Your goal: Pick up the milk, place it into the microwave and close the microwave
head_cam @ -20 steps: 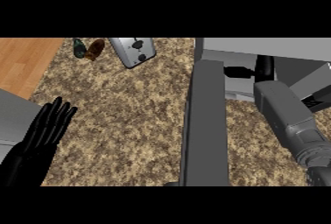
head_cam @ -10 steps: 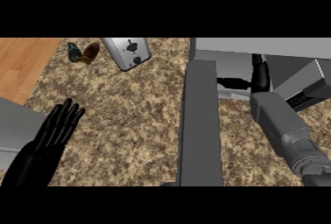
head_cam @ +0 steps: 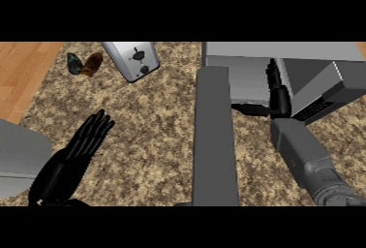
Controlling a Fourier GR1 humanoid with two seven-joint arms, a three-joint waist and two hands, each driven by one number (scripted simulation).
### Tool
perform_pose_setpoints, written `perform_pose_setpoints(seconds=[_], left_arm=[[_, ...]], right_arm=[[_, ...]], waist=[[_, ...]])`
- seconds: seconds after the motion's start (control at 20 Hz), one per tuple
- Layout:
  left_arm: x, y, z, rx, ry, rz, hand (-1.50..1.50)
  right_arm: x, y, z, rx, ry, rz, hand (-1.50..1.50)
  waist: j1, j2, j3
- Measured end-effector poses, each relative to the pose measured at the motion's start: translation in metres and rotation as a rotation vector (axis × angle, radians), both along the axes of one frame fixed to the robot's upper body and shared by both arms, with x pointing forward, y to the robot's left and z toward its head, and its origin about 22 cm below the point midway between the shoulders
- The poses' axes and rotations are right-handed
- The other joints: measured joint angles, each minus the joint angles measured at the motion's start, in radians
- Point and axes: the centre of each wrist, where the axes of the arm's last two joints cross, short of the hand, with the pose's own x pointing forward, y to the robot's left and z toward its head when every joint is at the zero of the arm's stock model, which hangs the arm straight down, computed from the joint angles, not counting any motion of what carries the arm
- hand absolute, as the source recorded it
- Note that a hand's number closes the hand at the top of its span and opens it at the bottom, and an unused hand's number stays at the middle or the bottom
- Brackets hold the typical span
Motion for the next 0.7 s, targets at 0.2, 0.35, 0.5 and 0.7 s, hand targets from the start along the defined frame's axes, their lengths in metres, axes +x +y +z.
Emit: perform_pose_setpoints(seconds=[0.2,0.35,0.5,0.7], left_arm=[[0.007,-0.008,-0.002,0.042,0.017,-0.083,1.5],[0.011,-0.016,-0.009,0.073,0.028,-0.14,1.5],[0.02,-0.023,-0.007,0.119,0.02,-0.174,1.5],[0.024,-0.04,-0.023,0.137,0.054,-0.209,1.5]], right_arm=[[-0.009,0.004,-0.011,0.042,0.001,0.033,-1.5],[-0.024,0.004,-0.029,0.061,-0.002,0.046,-1.5],[-0.04,0.0,-0.044,0.06,0.001,0.058,-1.5],[-0.059,-0.003,-0.061,0.072,-0.001,0.079,-1.5]], waist=[[-0.017,-0.009,-0.001],[-0.034,-0.017,-0.002],[-0.046,-0.022,-0.003],[-0.062,-0.029,-0.004]])
